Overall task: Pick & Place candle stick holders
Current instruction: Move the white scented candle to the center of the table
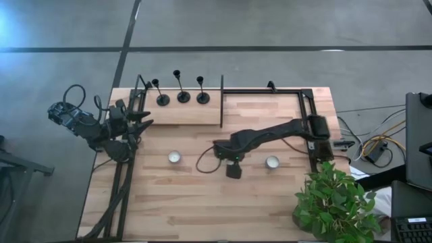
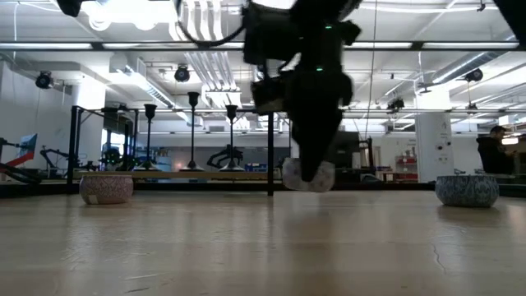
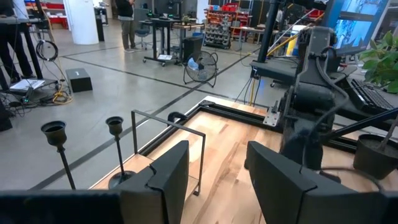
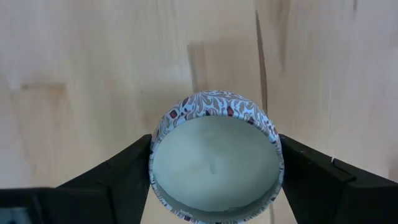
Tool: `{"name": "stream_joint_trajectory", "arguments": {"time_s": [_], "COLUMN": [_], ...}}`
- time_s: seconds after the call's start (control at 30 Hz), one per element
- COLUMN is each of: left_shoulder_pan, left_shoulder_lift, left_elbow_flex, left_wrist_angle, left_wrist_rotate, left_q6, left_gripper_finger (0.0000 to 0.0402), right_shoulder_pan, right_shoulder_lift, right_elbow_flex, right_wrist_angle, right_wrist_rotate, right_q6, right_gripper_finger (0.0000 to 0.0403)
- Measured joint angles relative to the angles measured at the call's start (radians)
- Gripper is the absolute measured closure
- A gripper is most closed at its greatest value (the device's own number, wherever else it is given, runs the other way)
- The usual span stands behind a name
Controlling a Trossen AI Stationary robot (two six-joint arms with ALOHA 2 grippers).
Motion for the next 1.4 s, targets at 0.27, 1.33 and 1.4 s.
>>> {"name": "stream_joint_trajectory", "arguments": {"time_s": [0.27,1.33,1.4], "left_shoulder_pan": [0.0,0.0,0.0], "left_shoulder_lift": [0.0,-0.001,-0.001], "left_elbow_flex": [0.0,0.0,0.0], "left_wrist_angle": [-0.001,-0.001,-0.001], "left_wrist_rotate": [0.0,0.0,0.0], "left_q6": [0.011,0.024,0.024], "left_gripper_finger": [0.0234,0.0234,0.0234], "right_shoulder_pan": [-0.027,-0.098,-0.098], "right_shoulder_lift": [0.224,0.541,0.541], "right_elbow_flex": [0.342,0.861,0.868], "right_wrist_angle": [-0.164,-0.319,-0.317], "right_wrist_rotate": [0.004,0.027,0.026], "right_q6": [-0.116,-0.173,-0.172], "right_gripper_finger": [0.0116,0.0056,0.004]}}
